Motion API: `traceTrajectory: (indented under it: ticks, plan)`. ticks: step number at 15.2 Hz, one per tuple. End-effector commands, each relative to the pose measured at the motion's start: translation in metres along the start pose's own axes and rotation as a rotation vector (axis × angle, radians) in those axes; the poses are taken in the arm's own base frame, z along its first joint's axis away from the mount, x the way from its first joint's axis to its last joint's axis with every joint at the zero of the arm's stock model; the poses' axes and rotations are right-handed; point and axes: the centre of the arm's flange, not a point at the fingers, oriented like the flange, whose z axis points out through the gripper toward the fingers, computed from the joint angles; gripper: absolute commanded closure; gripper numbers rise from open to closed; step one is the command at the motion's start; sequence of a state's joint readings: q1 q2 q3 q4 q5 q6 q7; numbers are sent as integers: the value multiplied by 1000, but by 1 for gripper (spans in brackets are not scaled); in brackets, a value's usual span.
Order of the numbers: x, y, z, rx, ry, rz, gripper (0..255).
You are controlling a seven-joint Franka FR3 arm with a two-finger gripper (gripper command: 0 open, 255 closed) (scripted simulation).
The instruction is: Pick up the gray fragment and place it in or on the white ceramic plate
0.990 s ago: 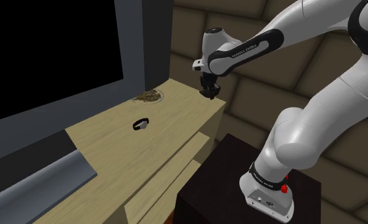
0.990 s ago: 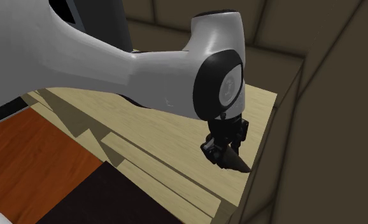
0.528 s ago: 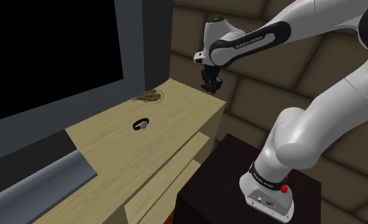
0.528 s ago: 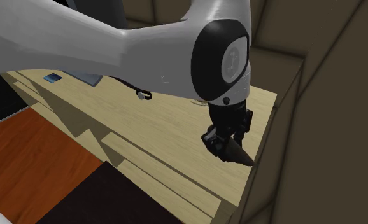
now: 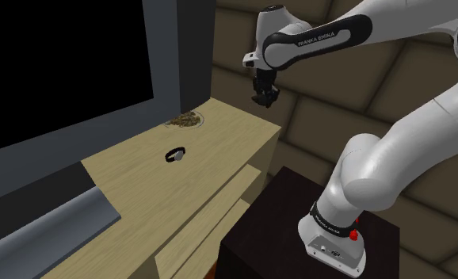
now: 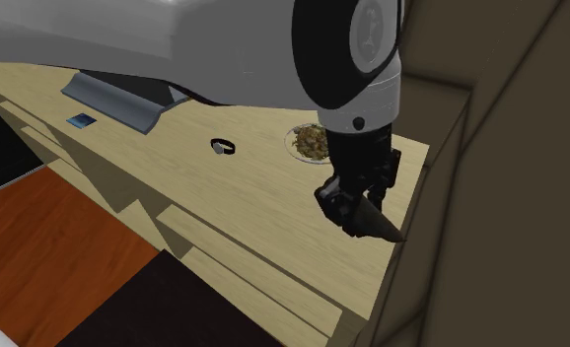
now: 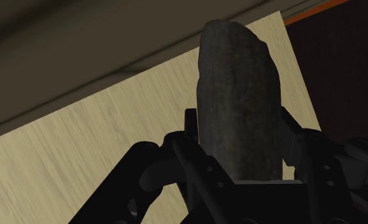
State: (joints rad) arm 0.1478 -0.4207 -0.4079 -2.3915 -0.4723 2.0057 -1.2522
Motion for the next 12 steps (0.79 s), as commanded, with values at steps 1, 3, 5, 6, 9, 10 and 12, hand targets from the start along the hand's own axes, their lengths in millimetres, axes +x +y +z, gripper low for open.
traceTrajectory:
  ticks: [1, 3, 5, 6, 9, 10, 12]
  plan:
    - [-3, 1, -11, 0, 0, 0, 255]
    - [7, 9, -16, 0, 0, 0, 255]
    - [29, 23, -20, 0, 0, 0, 255]
    - [40, 30, -23, 0, 0, 0, 255]
    - [73, 51, -29, 0, 0, 0, 255]
    - [84, 58, -31, 0, 0, 0, 255]
    - [106, 72, -36, 0, 0, 0, 255]
